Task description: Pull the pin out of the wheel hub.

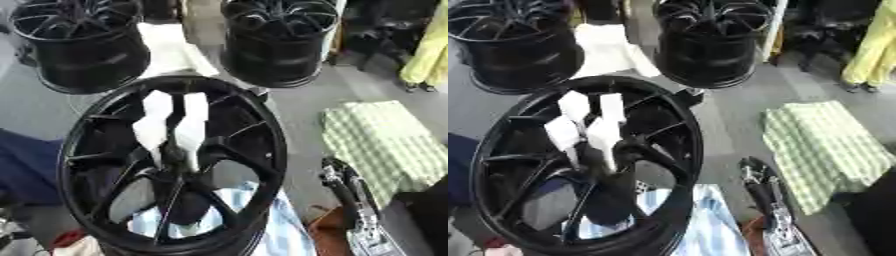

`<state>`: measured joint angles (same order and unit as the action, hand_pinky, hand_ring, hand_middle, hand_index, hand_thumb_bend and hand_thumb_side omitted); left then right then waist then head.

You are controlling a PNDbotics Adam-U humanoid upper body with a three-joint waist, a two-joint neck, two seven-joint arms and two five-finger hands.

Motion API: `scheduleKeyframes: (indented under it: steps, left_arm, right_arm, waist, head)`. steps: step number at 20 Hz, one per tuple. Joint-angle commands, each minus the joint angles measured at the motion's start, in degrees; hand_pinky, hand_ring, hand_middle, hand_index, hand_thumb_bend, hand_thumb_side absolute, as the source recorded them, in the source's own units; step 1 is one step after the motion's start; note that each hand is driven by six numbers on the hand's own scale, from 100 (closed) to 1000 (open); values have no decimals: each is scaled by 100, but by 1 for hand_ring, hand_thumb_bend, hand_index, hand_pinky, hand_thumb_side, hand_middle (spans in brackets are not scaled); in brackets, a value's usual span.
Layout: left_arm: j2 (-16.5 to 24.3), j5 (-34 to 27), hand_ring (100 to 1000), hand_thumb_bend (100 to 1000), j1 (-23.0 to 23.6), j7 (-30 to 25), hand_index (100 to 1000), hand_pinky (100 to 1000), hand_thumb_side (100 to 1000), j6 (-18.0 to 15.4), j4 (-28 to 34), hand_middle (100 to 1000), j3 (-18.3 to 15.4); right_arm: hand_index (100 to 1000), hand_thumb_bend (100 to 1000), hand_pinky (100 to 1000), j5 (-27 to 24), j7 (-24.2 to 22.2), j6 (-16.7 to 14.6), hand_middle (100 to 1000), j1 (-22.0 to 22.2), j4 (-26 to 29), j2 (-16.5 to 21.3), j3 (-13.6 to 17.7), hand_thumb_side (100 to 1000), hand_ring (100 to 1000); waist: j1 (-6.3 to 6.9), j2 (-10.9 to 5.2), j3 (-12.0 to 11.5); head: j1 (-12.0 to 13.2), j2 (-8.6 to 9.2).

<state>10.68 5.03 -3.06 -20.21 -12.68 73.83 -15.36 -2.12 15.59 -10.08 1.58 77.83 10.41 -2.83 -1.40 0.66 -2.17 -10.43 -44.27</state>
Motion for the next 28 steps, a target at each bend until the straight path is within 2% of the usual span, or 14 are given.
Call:
scheduleKeyframes:
  steps: [1,15,28]
  left_arm:
    - [163,-37,1000,100,-56,1,812,629,814,10,72,593,21]
    - [166,-41,1000,100,-58,1,812,629,813,10,80,593,18]
    - [176,-58,1000,100,-62,18,812,629,816,0,107,593,10]
  right_arm:
    - [858,217,720,37,-12,-19,721,-28,51,141,6,678,699]
    - [858,218,720,34,-9,-21,721,-34,57,140,6,679,699]
    - [858,220,721,29,-12,-23,721,-57,88,136,7,678,699]
  waist:
    - [10,-63,7]
    - [10,-56,11]
    - [11,-8,27]
  head:
    - [0,15]
    - [46,15]
    - [672,15]
